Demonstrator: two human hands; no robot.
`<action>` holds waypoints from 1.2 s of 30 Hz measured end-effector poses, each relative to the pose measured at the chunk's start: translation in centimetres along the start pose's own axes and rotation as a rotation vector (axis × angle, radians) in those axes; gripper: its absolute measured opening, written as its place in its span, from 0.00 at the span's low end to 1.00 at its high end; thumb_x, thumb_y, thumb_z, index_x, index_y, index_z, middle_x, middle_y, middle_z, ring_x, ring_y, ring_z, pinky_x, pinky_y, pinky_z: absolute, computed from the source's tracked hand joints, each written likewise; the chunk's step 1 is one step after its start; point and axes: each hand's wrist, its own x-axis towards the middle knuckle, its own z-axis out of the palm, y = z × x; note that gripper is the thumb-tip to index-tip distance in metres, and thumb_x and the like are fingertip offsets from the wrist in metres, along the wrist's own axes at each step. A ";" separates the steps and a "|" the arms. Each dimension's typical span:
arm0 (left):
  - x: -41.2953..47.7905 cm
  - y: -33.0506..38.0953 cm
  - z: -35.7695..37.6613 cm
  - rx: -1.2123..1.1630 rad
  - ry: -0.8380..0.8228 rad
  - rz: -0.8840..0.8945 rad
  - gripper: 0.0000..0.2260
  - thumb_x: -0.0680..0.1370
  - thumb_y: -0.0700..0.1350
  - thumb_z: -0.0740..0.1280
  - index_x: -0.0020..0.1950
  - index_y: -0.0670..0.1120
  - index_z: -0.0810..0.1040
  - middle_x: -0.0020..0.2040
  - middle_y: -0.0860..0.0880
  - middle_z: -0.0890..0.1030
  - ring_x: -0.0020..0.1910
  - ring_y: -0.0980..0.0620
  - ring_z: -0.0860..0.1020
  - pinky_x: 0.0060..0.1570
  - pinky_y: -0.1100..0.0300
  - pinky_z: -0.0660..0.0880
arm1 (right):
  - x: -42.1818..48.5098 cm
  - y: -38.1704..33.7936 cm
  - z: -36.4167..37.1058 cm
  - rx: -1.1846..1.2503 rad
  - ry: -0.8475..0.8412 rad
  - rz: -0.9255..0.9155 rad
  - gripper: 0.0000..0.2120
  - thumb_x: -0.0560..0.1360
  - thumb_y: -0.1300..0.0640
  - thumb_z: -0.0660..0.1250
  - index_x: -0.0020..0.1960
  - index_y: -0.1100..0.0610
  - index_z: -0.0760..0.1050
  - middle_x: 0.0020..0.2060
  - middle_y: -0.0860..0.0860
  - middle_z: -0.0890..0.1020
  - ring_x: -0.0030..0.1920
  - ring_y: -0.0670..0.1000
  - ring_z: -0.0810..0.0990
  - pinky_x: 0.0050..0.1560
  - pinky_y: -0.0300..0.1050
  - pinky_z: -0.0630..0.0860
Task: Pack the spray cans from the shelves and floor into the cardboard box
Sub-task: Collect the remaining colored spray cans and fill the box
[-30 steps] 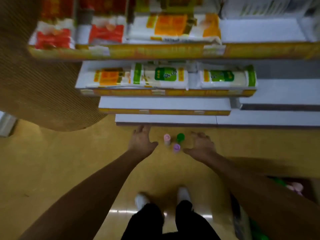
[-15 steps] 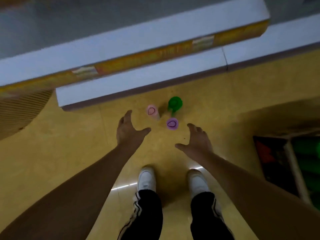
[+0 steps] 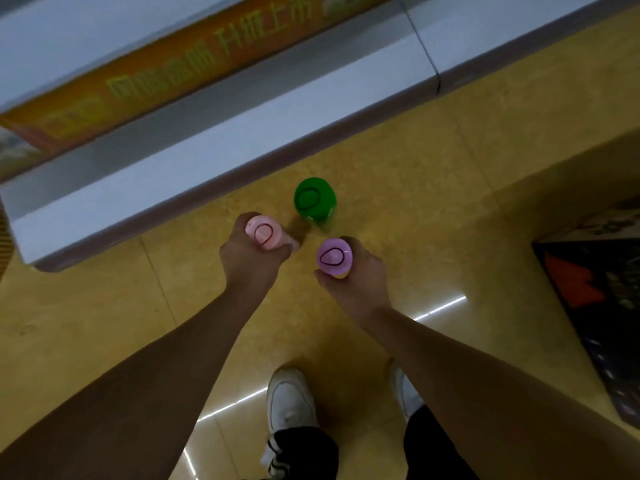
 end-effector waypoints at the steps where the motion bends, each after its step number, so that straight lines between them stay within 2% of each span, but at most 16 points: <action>1: -0.6 0.6 -0.5 0.027 -0.011 0.006 0.24 0.62 0.42 0.81 0.55 0.52 0.77 0.45 0.53 0.81 0.44 0.53 0.78 0.39 0.67 0.69 | -0.6 -0.3 -0.9 0.028 0.028 0.032 0.22 0.65 0.55 0.81 0.57 0.55 0.79 0.47 0.52 0.86 0.48 0.56 0.83 0.45 0.49 0.78; 4: -3.4 3.3 -2.4 0.088 -0.059 0.020 0.25 0.62 0.43 0.81 0.56 0.51 0.78 0.47 0.53 0.81 0.45 0.52 0.78 0.43 0.62 0.70 | -3.1 -1.9 -4.6 0.081 0.074 0.123 0.22 0.65 0.55 0.81 0.57 0.54 0.80 0.45 0.50 0.86 0.46 0.53 0.83 0.43 0.38 0.73; 6: -5.8 6.1 -3.9 0.117 -0.112 0.041 0.24 0.62 0.43 0.81 0.55 0.52 0.77 0.46 0.54 0.81 0.45 0.52 0.78 0.42 0.61 0.71 | -5.0 -3.4 -7.9 0.091 0.099 0.172 0.21 0.65 0.53 0.81 0.56 0.52 0.80 0.44 0.49 0.86 0.44 0.51 0.83 0.40 0.34 0.68; 9: -10.0 11.8 -5.8 0.161 -0.214 0.070 0.24 0.62 0.42 0.81 0.52 0.55 0.76 0.43 0.58 0.78 0.43 0.53 0.77 0.37 0.67 0.69 | -8.4 -5.9 -13.7 0.094 0.153 0.239 0.21 0.64 0.52 0.81 0.54 0.51 0.79 0.41 0.49 0.85 0.43 0.53 0.83 0.40 0.37 0.69; 12: -14.1 19.4 -6.7 0.186 -0.342 0.111 0.22 0.63 0.42 0.81 0.49 0.56 0.75 0.41 0.59 0.78 0.43 0.50 0.78 0.40 0.60 0.71 | -11.6 -8.7 -20.5 0.152 0.236 0.295 0.21 0.64 0.50 0.79 0.54 0.48 0.78 0.40 0.47 0.85 0.42 0.53 0.84 0.43 0.45 0.77; 14: -16.4 25.2 -6.5 0.213 -0.429 0.177 0.20 0.62 0.42 0.81 0.46 0.56 0.76 0.39 0.59 0.78 0.42 0.51 0.78 0.38 0.61 0.71 | -13.2 -10.3 -25.5 0.190 0.284 0.311 0.22 0.63 0.48 0.77 0.55 0.46 0.76 0.40 0.47 0.85 0.42 0.51 0.84 0.45 0.46 0.79; 17: -19.8 34.3 -5.4 0.258 -0.511 0.289 0.21 0.58 0.49 0.79 0.48 0.54 0.79 0.41 0.56 0.82 0.41 0.51 0.81 0.40 0.58 0.76 | -15.5 -11.7 -33.7 0.256 0.362 0.304 0.25 0.62 0.41 0.72 0.57 0.42 0.73 0.41 0.46 0.84 0.42 0.49 0.83 0.46 0.49 0.80; 19: -22.3 40.2 -4.3 0.252 -0.528 0.376 0.22 0.56 0.53 0.77 0.48 0.55 0.79 0.41 0.56 0.82 0.41 0.51 0.81 0.41 0.55 0.78 | -17.1 -12.4 -39.6 0.292 0.455 0.291 0.21 0.64 0.44 0.74 0.55 0.42 0.73 0.42 0.44 0.83 0.43 0.46 0.82 0.46 0.48 0.79; 22: -26.8 48.5 -2.5 0.237 -0.580 0.500 0.20 0.62 0.45 0.81 0.47 0.56 0.76 0.40 0.58 0.80 0.40 0.58 0.78 0.36 0.62 0.73 | -19.7 -12.7 -48.0 0.301 0.594 0.279 0.20 0.66 0.49 0.77 0.55 0.43 0.74 0.43 0.43 0.84 0.44 0.44 0.82 0.46 0.47 0.80; 25: -31.1 55.5 0.2 0.257 -0.647 0.609 0.20 0.64 0.41 0.80 0.51 0.53 0.77 0.42 0.56 0.79 0.41 0.61 0.76 0.35 0.66 0.70 | -22.0 -11.8 -56.1 0.320 0.695 0.267 0.23 0.66 0.49 0.78 0.56 0.41 0.73 0.44 0.42 0.83 0.46 0.44 0.81 0.45 0.40 0.77; 27: -33.9 59.7 2.6 0.271 -0.684 0.666 0.19 0.66 0.41 0.79 0.52 0.52 0.76 0.42 0.56 0.79 0.41 0.60 0.76 0.35 0.67 0.69 | -23.0 -10.7 -61.2 0.360 0.726 0.263 0.26 0.64 0.45 0.77 0.60 0.45 0.75 0.48 0.42 0.84 0.50 0.43 0.82 0.48 0.38 0.77; 29: -36.3 63.1 5.3 0.269 -0.709 0.733 0.18 0.67 0.42 0.79 0.52 0.53 0.75 0.42 0.57 0.78 0.41 0.60 0.77 0.34 0.69 0.69 | -23.7 -9.0 -65.5 0.382 0.763 0.248 0.28 0.64 0.40 0.74 0.62 0.46 0.75 0.51 0.43 0.83 0.52 0.44 0.82 0.51 0.44 0.79; 31: -38.3 65.6 8.0 0.263 -0.714 0.776 0.18 0.67 0.43 0.79 0.51 0.53 0.75 0.41 0.57 0.78 0.42 0.58 0.78 0.34 0.69 0.69 | -24.2 -7.7 -69.1 0.416 0.811 0.277 0.21 0.65 0.45 0.78 0.55 0.45 0.76 0.49 0.43 0.83 0.50 0.42 0.81 0.51 0.45 0.79; 33: -39.8 67.4 10.9 0.241 -0.729 0.783 0.19 0.66 0.44 0.80 0.51 0.54 0.76 0.42 0.56 0.80 0.42 0.58 0.79 0.35 0.66 0.72 | -24.3 -6.0 -71.9 0.445 0.855 0.314 0.15 0.66 0.57 0.80 0.45 0.44 0.76 0.39 0.40 0.83 0.43 0.36 0.80 0.44 0.35 0.76; 34: -40.3 68.1 12.5 0.236 -0.734 0.780 0.19 0.66 0.45 0.80 0.52 0.54 0.76 0.43 0.56 0.80 0.43 0.57 0.79 0.36 0.65 0.73 | -24.1 -5.2 -73.0 0.460 0.873 0.329 0.16 0.67 0.61 0.79 0.43 0.45 0.76 0.36 0.40 0.82 0.41 0.34 0.79 0.40 0.30 0.73; 36: -41.1 69.5 15.6 0.225 -0.740 0.778 0.19 0.67 0.45 0.78 0.53 0.54 0.76 0.43 0.56 0.80 0.44 0.57 0.79 0.35 0.66 0.72 | -23.2 -3.2 -74.7 0.469 0.912 0.366 0.14 0.66 0.59 0.80 0.46 0.49 0.78 0.39 0.42 0.82 0.42 0.36 0.80 0.39 0.29 0.72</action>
